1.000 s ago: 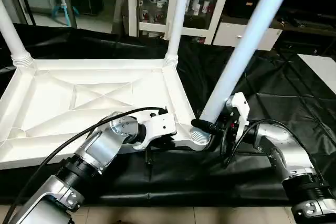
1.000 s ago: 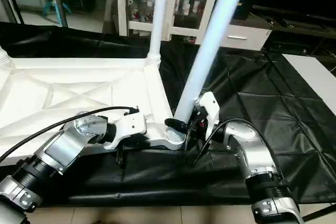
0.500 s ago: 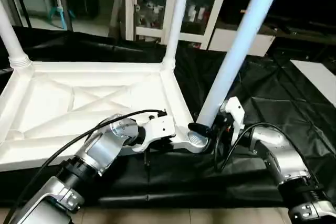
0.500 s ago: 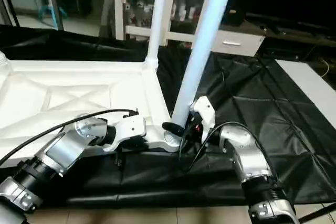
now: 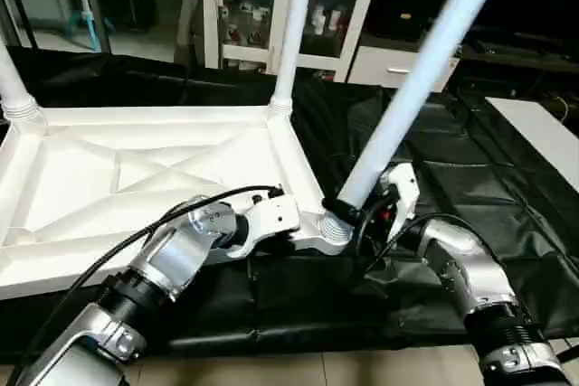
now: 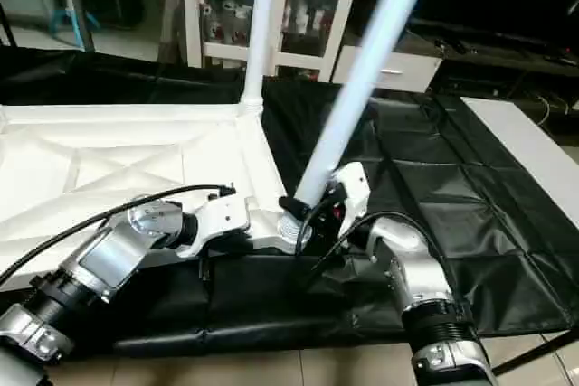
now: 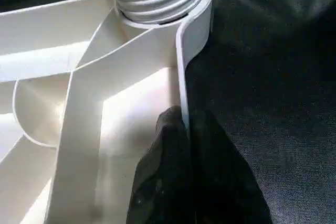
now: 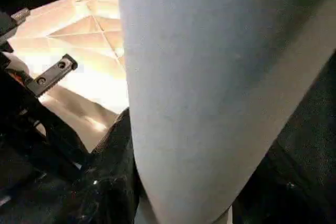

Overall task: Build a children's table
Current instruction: Insert table leg to table base

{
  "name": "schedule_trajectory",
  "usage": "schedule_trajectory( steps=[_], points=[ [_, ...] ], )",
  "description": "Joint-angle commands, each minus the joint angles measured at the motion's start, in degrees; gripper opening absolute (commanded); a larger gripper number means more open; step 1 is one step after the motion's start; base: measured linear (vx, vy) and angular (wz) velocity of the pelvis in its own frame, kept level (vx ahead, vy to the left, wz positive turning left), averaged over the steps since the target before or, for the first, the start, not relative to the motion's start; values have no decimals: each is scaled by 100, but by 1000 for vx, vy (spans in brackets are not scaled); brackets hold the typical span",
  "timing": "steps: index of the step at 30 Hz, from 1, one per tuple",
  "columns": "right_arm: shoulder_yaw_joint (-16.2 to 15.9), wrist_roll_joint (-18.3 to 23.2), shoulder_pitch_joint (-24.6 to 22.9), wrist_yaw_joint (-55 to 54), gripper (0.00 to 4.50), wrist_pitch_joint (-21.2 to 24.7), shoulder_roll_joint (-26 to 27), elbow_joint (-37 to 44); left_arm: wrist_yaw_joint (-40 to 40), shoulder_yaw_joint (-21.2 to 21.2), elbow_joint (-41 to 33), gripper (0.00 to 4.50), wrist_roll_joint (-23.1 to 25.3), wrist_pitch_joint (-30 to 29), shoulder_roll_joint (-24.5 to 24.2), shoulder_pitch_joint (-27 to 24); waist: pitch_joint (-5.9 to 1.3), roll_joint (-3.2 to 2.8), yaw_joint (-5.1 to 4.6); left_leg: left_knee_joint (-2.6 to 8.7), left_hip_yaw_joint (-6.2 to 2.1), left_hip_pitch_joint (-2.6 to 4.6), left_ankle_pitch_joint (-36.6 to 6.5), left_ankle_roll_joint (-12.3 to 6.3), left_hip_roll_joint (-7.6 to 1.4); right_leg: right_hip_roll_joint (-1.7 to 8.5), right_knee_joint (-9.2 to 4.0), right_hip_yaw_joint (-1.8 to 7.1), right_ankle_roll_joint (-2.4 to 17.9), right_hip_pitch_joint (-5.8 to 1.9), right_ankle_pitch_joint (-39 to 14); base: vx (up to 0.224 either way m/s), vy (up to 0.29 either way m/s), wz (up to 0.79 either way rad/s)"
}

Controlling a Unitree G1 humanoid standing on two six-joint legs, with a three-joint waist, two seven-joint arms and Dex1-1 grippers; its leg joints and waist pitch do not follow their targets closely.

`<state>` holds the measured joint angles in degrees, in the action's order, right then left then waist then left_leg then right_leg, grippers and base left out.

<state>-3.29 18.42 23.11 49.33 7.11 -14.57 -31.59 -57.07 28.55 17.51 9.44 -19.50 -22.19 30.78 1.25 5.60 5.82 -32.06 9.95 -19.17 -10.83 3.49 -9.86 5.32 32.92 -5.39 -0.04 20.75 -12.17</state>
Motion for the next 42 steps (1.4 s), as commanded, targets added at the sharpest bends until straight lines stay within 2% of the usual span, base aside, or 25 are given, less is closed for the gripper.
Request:
schedule_trajectory(
  steps=[1,4,7,11,13,14,15,17,18,19,20,21,22,23,24,26,27,28,31,37,42],
  points=[
    [257,-341,-220,-388,188,297,-364,-644,-79,79,17,0,61,55,-47,-24,-76,-108,-36,544,-257,66,-3208,352,-424,498,-552,330,540,60,-2864,0,0,0],
    [347,-340,-167,-605,188,259,-366,-656,0,65,39,0,83,44,-23,-9,-69,-96,-21,530,-244,88,-3161,306,-421,518,-579,337,502,78,-3055,0,0,0],
    [296,-263,-208,-536,188,400,-340,-505,22,53,58,0,74,53,4,6,-67,-95,-11,536,-247,67,-2990,266,-427,529,-585,338,464,62,-3140,0,0,0],
    [26,-117,-385,154,188,670,-425,-158,-76,64,45,0,23,123,6,7,-68,-112,9,548,-245,66,-2977,266,-439,512,-575,345,478,51,-2987,0,0,0],
    [-119,28,-422,822,188,904,-623,36,-254,98,-14,0,-43,216,-47,-20,-88,-108,62,536,-201,83,-2768,231,-445,501,-535,369,610,61,-2553,0,0,0],
    [-118,74,-399,960,188,952,-678,56,-303,114,-34,0,-47,233,-71,-25,-86,-115,72,532,-193,82,-2711,209,-442,494,-524,371,656,53,-2438,0,0,0],
    [-113,95,-388,1013,188,973,-699,63,-321,122,-42,0,-48,237,-81,-26,-100,-105,110,519,-159,88,-2494,165,-450,479,-489,386,754,42,-2097,0,0,0],
    [-80,184,-304,1236,188,1086,-819,51,-367,130,-59,0,-59,241,-105,-30,-138,-75,169,471,-80,78,-1814,45,-435,450,-377,397,1021,-6,-1200,56,-19,14],
    [-69,210,-271,1307,188,1116,-875,42,-374,129,-62,0,-59,240,-109,-31,-146,-63,177,461,-67,52,-1594,-8,-426,442,-345,393,1067,-36,-982,75,-23,10],
    [-62,225,-248,1349,188,1131,-910,33,-377,129,-59,0,-57,241,-110,-29,-183,-42,203,411,-64,1,-1014,-127,-423,423,-228,386,1169,-100,-334,90,-21,3],
    [-59,233,-241,1364,188,1142,-922,30,-376,127,-57,0,-55,243,-109,-27,-200,-46,224,376,-46,6,-747,-198,-406,416,-194,384,1235,-100,3,90,-21,3],
    [-40,288,-195,1459,188,1220,-988,9,-377,120,-44,0,-46,251,-102,-18,-196,-45,231,337,-24,-3,-399,-348,-386,405,-147,384,1358,-100,466,62,-20,3],
    [-34,315,-175,1526,188,1272,-1020,-5,-382,116,-36,0,-42,256,-99,-13,-196,-48,240,325,-18,-10,-326,-444,-386,409,-138,374,1443,-113,517,0,0,0],
    [-35,323,-172,1561,188,1292,-1033,-7,-385,114,-36,0,-41,258,-99,-13,-196,-48,240,325,-18,-10,-326,-444,-386,409,-138,374,1443,-113,517,0,0,0],
    [-53,316,-164,1632,188,1309,-1057,-20,-394,110,-27,0,-42,263,-98,-5,-188,-59,253,332,-17,-13,-472,-452,-398,427,-163,371,1458,-116,219,0,0,0],
    [-219,133,-193,1796,188,1138,-1145,-29,-406,112,-24,0,-46,265,-102,4,-168,-74,253,375,-38,-13,-859,-269,-425,442,-226,366,1339,-117,-452,0,0,0],
    [-261,85,-200,1831,188,1096,-1163,-28,-410,112,-22,0,-48,266,-104,7,-168,-74,253,375,-38,-13,-859,-269,-425,442,-226,366,1339,-117,-452,0,0,0],
    [-350,-35,-215,1835,188,960,-1187,-27,-422,107,-11,0,-44,279,-107,15,-157,-81,245,399,-47,-4,-1089,-131,-438,446,-260,370,1237,-102,-787,0,0,0],
    [-473,-271,-243,1753,188,641,-1197,-50,-420,109,-13,0,-34,282,-116,20,-155,-85,230,419,-58,3,-1294,14,-435,457,-286,378,1119,-98,-1031,0,0,0],
    [-542,-488,-226,1508,187,203,-1155,-183,-387,115,20,0,-10,290,-124,45,-153,-84,209,425,-66,-7,-1323,16,-429,448,-291,378,1072,-101,-1040,0,0,0],
    [-463,-517,-250,1310,187,12,-1084,-282,-353,107,47,0,3,295,-113,58,-136,-74,193,451,-89,2,-1653,85,-431,459,-345,386,945,-84,-1544,0,0,0]
  ],
)
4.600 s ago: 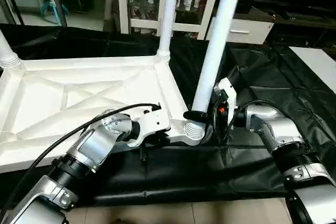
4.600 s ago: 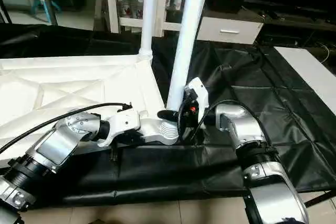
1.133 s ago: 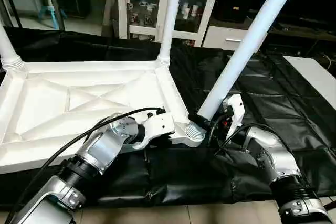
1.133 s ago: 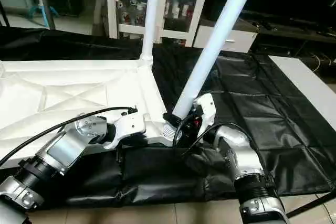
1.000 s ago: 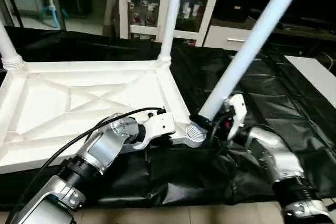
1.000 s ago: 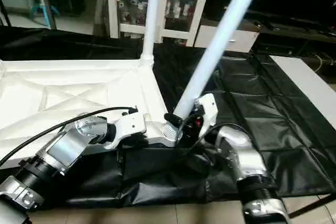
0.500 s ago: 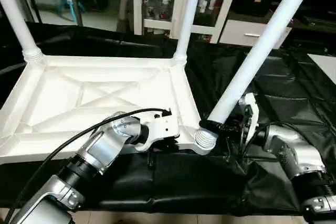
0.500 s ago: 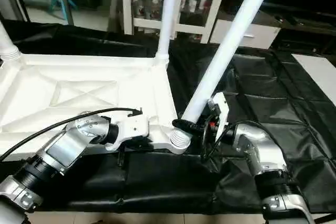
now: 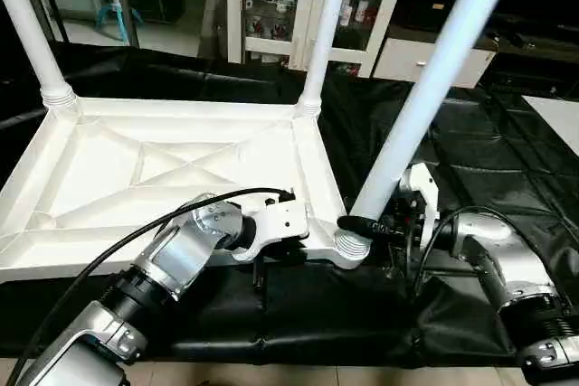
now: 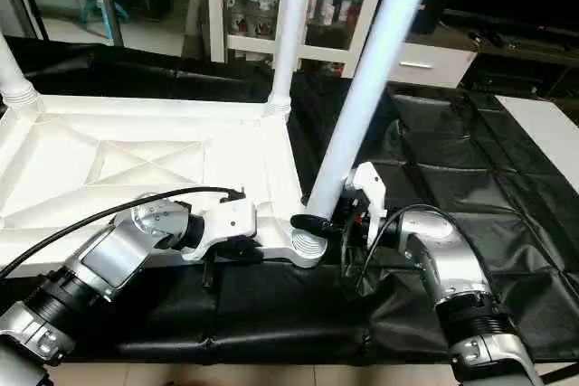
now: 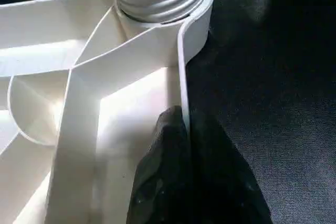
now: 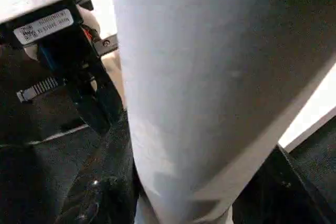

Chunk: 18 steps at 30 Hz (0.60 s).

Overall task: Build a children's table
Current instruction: Insert table leg to table base

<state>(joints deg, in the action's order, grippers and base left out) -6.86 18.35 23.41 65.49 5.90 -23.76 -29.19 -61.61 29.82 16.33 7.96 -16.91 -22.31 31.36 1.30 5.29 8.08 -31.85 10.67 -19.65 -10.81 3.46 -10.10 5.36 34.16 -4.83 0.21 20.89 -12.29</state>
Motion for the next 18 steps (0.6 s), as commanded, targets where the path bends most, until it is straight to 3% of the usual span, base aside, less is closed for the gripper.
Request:
schedule_trajectory(
  steps=[1,10,15,18],
  points=[
    [-65,-522,-306,-414,187,40,-126,-580,114,-21,169,0,156,40,-99,1,-137,-47,-34,434,-164,49,-1697,90,-406,458,-478,331,900,-94,-1600,0,0,0],
    [226,-479,-613,-1068,187,-638,243,-797,271,-51,218,0,186,41,-59,10,-113,-28,-68,475,-213,80,-2338,203,-412,473,-574,330,654,-29,-2380,0,0,0],
    [277,-386,-691,-1191,187,-663,364,-757,283,-52,246,0,190,54,-45,24,-77,-52,-101,494,-252,107,-2733,217,-404,490,-653,323,480,16,-3023,0,0,0],
    [213,-288,-760,-1043,187,-380,371,-617,271,-45,247,0,190,62,-48,21,-84,-61,-130,503,-272,98,-2767,211,-410,491,-658,322,457,13,-3043,0,0,0]
  ],
)
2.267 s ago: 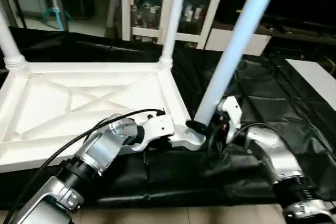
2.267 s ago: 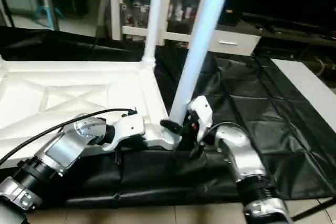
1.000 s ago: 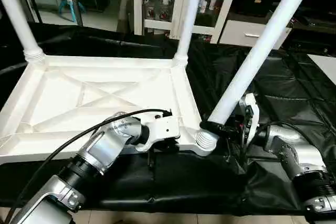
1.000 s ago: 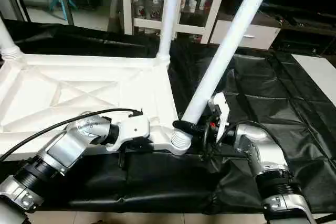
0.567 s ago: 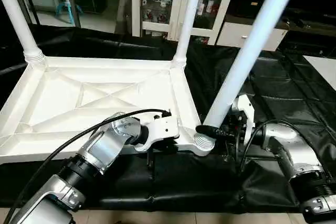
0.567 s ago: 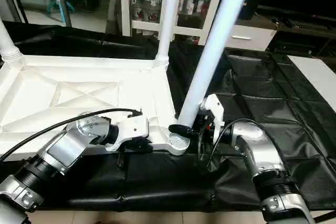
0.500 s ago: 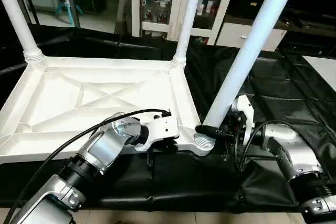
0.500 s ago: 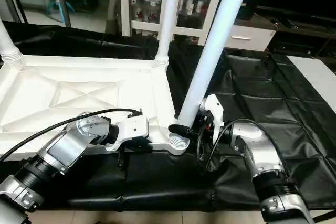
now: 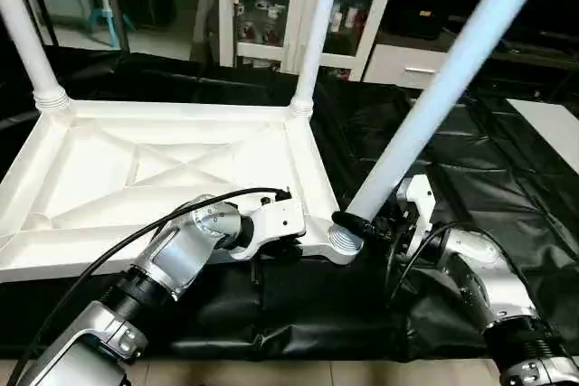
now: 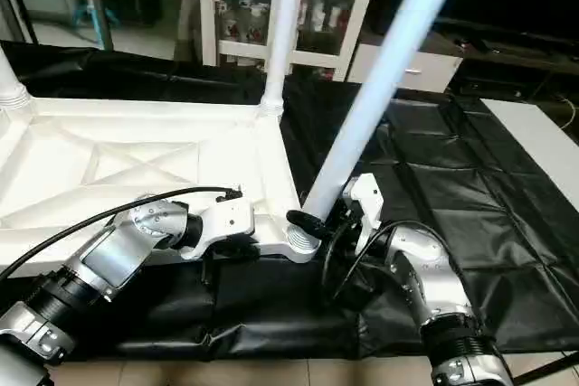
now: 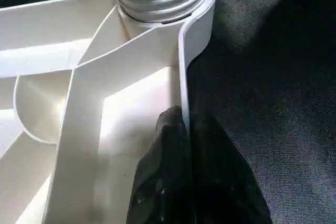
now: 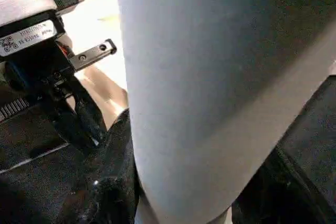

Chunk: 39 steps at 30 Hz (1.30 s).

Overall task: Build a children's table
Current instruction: Insert table leg to table base

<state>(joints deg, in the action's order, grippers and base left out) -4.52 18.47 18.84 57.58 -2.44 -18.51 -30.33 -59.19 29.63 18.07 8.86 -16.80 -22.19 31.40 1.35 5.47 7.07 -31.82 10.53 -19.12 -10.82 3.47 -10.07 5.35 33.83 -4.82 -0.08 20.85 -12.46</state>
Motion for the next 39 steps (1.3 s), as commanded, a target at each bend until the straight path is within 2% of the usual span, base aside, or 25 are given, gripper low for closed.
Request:
schedule_trajectory(
  steps=[1,5,9,11,12,13,14,15,16,18,19,21,22,23,24,26,27,29,31,33,34,35,36,38,39],
  points=[
    [-19,-266,-314,-210,187,523,-165,-460,30,-23,73,0,98,52,-60,18,-94,-81,-45,504,-256,50,-2767,203,-417,480,-621,324,514,22,-2913,0,0,0],
    [147,-49,-264,-177,187,701,-176,-338,24,-19,68,0,86,50,-60,23,-98,-87,-55,504,-233,47,-2680,184,-420,464,-583,337,681,23,-2481,0,0,0],
    [517,439,-119,-119,187,1072,-262,-2,-8,-57,0,0,29,-1,-67,24,-104,-78,-40,499,-213,30,-2466,137,-421,462,-553,347,767,-4,-2246,0,0,0],
    [755,817,-19,-35,187,1447,-373,349,-25,-74,-23,0,11,-13,-81,20,-160,-65,1,462,-183,2,-1908,56,-428,453,-470,355,901,-44,-1582,0,0,0],
    [872,1010,42,-9,187,1616,-430,524,-14,-82,-14,0,12,-3,-85,17,-171,-67,16,444,-164,4,-1695,17,-426,441,-447,350,959,-44,-1319,0,0,0],
    [1031,1244,139,-35,187,1796,-487,709,7,-94,-4,0,12,17,-82,9,-151,-59,31,417,-122,-24,-1401,-98,-405,419,-408,356,1066,-56,-991,0,0,0],
    [1220,1497,261,-124,187,1969,-535,905,73,-127,20,0,6,49,-59,1,-162,-39,49,397,-117,-51,-1214,-160,-397,430,-374,361,1083,-92,-932,0,0,0],
    [1282,1574,302,-162,187,2017,-547,966,104,-143,34,0,4,61,-46,0,-174,-32,61,384,-115,-72,-1049,-184,-392,433,-351,360,1081,-116,-847,0,0,0],
    [1466,1758,426,-353,187,2099,-550,1143,222,-172,110,0,39,121,-24,17,-192,-45,95,344,-93,-83,-707,-244,-379,418,-305,370,1076,-112,-528,0,0,0],
    [1615,1894,510,-549,187,2139,-534,1317,367,-175,223,0,127,203,-29,43,-186,-71,97,340,-77,-85,-603,-301,-367,395,-285,371,1098,-91,-351,0,0,0],
    [1747,2008,555,-751,187,2207,-493,1503,485,-153,345,0,231,323,-68,79,-172,-88,86,339,-67,-76,-732,-304,-362,395,-302,370,1082,-80,-478,0,0,0],
    [1804,2041,516,-919,187,2280,-457,1772,642,-210,459,0,271,340,-76,125,-162,-145,90,353,-69,-56,-896,-228,-368,398,-332,374,1034,-64,-711,0,0,0],
    [1805,2032,490,-961,187,2297,-450,1869,700,-241,497,0,276,324,-73,144,-168,-124,81,356,-68,-47,-983,-168,-372,392,-338,370,1018,-58,-786,0,0,0],
    [1804,2026,485,-970,187,2298,-449,1882,708,-243,505,0,279,325,-77,149,-168,-127,81,362,-70,-50,-1040,-119,-373,393,-338,369,1010,-58,-844,0,0,0],
    [1798,1986,451,-1031,187,2308,-442,1970,765,-262,560,0,303,327,-98,178,-164,-165,88,370,-76,-45,-1070,-88,-376,395,-344,371,996,-52,-876,0,0,0],
    [1751,1907,347,-1122,187,2350,-421,2132,784,-276,714,0,389,447,-265,242,-167,-163,75,371,-74,-49,-1164,-9,-364,389,-359,375,953,-60,-906,0,0,0],
    [1722,1865,294,-1156,187,2368,-415,2190,748,-324,735,0,373,479,-344,244,-172,-206,77,372,-81,-48,-1153,7,-360,391,-346,375,957,-64,-865,0,0,0],
    [1658,1797,190,-1190,187,2409,-420,2274,656,-420,709,0,348,529,-507,213,-179,-190,47,370,-86,-63,-1108,12,-357,383,-331,369,960,-81,-724,0,0,0],
    [1590,1712,92,-1254,187,2410,-426,2343,601,-495,675,0,321,556,-684,171,-181,-221,-29,365,-91,-81,-1046,16,-347,372,-312,362,1017,-92,-564,0,0,0],
    [1554,1683,36,-1285,187,2419,-414,2396,671,-567,655,0,322,626,-790,141,-190,-238,-65,353,-88,-69,-967,-1,-348,361,-282,359,1097,-91,-360,0,0,0],
    [1531,1633,-13,-1369,187,2413,-385,2442,735,-747,559,0,133,667,-785,86,-185,-261,-85,349,-84,-74,-943,-16,-348,359,-274,361,1153,-96,-251,0,0,0],
    [1528,1655,-56,-1417,187,2438,-348,2512,730,-952,427,29,-118,550,-702,50,-202,-277,-104,337,-79,-67,-865,-6,-351,363,-238,361,1245,-111,-58,0,0,0],
    [1527,1675,-85,-1448,187,2459,-322,2563,724,-1093,335,29,-293,461,-642,26,-200,-271,-105,326,-74,-72,-815,-35,-343,358,-229,359,1304,-108,42,0,0,0],
    [1525,1678,-158,-1520,187,2463,-267,2663,585,-1352,-26,59,-699,188,-522,-56,-224,-283,-113,294,-60,-74,-572,-125,-347,362,-176,365,1461,-123,426,0,0,0],
    [1534,1695,-199,-1555,187,2473,-236,2713,512,-1417,-228,64,-837,117,-498,-99,-242,-273,-102,256,-57,-90,-289,-248,-333,348,-137,360,1567,-128,790,0,0,0]
  ],
)
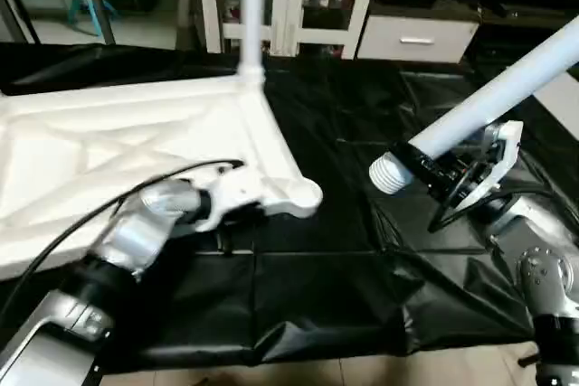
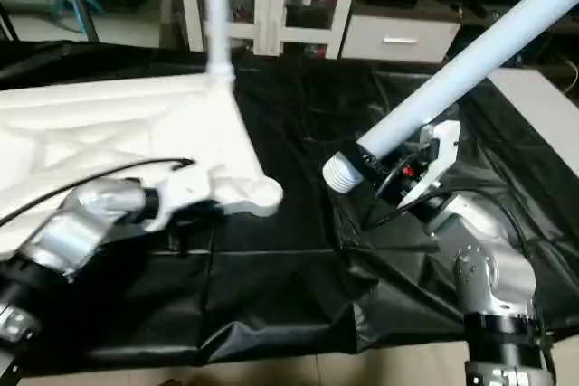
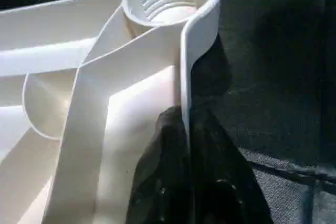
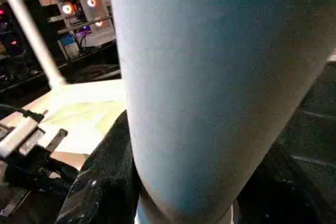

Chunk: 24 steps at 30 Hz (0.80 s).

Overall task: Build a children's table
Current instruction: Insert table leg to table base

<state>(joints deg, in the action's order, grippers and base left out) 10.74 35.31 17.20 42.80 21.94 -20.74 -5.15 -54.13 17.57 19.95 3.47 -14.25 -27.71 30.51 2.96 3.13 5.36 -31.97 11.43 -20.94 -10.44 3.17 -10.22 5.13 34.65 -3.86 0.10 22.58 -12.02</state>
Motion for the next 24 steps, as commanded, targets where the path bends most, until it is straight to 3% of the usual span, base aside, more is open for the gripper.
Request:
schedule_trajectory(
  steps=[1,3,4,5,8,9,11,13,14,15,17,19,20,21,22,23,24],
  points=[
    [15,27,-72,-107,187,46,14,238,-53,-256,-579,73,-406,-183,62,-44,-433,-45,107,216,-139,72,21,-353,-309,368,-156,273,1671,-304,1275,0,0,0],
    [37,52,-131,-173,187,64,69,303,-154,-316,-859,96,-574,-190,29,-70,-391,-57,141,195,-111,61,24,-523,-297,340,-158,264,1746,-258,1362,0,0,0],
    [48,65,-164,-219,187,72,95,339,-251,-327,-1006,96,-663,-229,-26,-83,-374,-30,162,211,-111,54,-177,-533,-302,359,-182,261,1716,-272,1024,0,0,0],
    [46,70,-194,-250,187,78,113,376,-358,-346,-1147,109,-757,-250,-83,-98,-369,-40,178,220,-115,61,-261,-506,-309,372,-193,264,1680,-275,824,0,0,0],
    [0,8,-287,-391,187,96,187,542,-109,-792,-1338,129,-1019,35,61,-85,-328,-111,194,272,-132,92,-745,-248,-338,371,-259,265,1468,-239,-16,0,0,0],
    [-4,-8,-288,-414,187,95,191,553,-55,-860,-1350,137,-1062,-11,94,-78,-330,-99,198,285,-139,98,-866,-130,-346,380,-275,262,1404,-246,-186,0,0,0],
    [-76,-250,-277,-754,187,147,212,628,524,-1417,-1436,141,-1336,-443,357,-53,-322,-159,204,307,-146,116,-1017,77,-360,373,-263,263,1362,-226,-271,0,0,0],
    [-161,-818,-248,-1743,187,364,344,695,1811,-2119,-1519,141,-1333,-1047,767,-164,-311,-122,175,311,-157,97,-1118,265,-334,355,-284,266,1291,-240,-350,0,0,0],
    [-161,-818,-248,-1743,187,364,344,695,1811,-2119,-1519,141,-1333,-1047,767,-164,-312,-112,172,309,-154,94,-1144,265,-322,368,-302,272,1255,-247,-441,0,0,0],
    [-231,-937,-325,-2086,187,558,464,902,2314,-2373,-1756,141,-1359,-1259,985,-418,-326,-114,188,299,-159,93,-1161,222,-299,381,-334,279,1136,-253,-654,0,0,0],
    [-335,-1068,-421,-2273,187,608,552,1130,2868,-2562,-1932,141,-1215,-1181,1227,-685,-319,-92,182,302,-165,60,-1054,160,-313,372,-341,285,1045,-263,-556,0,0,0],
    [-685,-1583,-528,-2517,187,390,624,1379,3658,-2727,-2203,141,-865,-817,1612,-1158,-353,-141,146,293,-210,52,-879,178,-364,299,-300,251,949,-265,-129,0,0,0],
    [-813,-1741,-534,-2583,187,336,634,1390,3974,-2716,-2326,141,-626,-810,1738,-1338,-310,-84,165,372,-458,-255,-776,-126,-203,316,-238,-31,913,-444,87,0,0,0],
    [-885,-1858,-530,-2688,187,245,695,1368,4088,-2562,-2490,141,-454,-788,1817,-1512,-420,-232,111,346,-643,-146,-813,-414,-245,240,-272,-220,790,-443,217,1,-23,25],
    [-1014,-2065,-517,-2849,187,71,795,1304,4425,-2288,-2746,141,-45,-732,1962,-1765,-422,-309,-37,284,-981,-82,-380,-912,-400,107,-120,-333,1154,-357,548,-2,-57,53],
    [-1046,-2128,-511,-2909,187,22,826,1289,4558,-2186,-2822,141,80,-719,1995,-1825,-417,-421,-51,315,-1138,-28,-274,-1179,-494,7,10,-403,1301,-317,306,-2,-57,53],
    [-1039,-2114,-478,-3017,187,-36,968,1236,4758,-2062,-2930,141,152,-651,2140,-1886,-374,-396,-166,398,-1540,121,-227,-1831,-670,-138,319,-402,1437,-98,-653,5,-92,56]
  ],
)
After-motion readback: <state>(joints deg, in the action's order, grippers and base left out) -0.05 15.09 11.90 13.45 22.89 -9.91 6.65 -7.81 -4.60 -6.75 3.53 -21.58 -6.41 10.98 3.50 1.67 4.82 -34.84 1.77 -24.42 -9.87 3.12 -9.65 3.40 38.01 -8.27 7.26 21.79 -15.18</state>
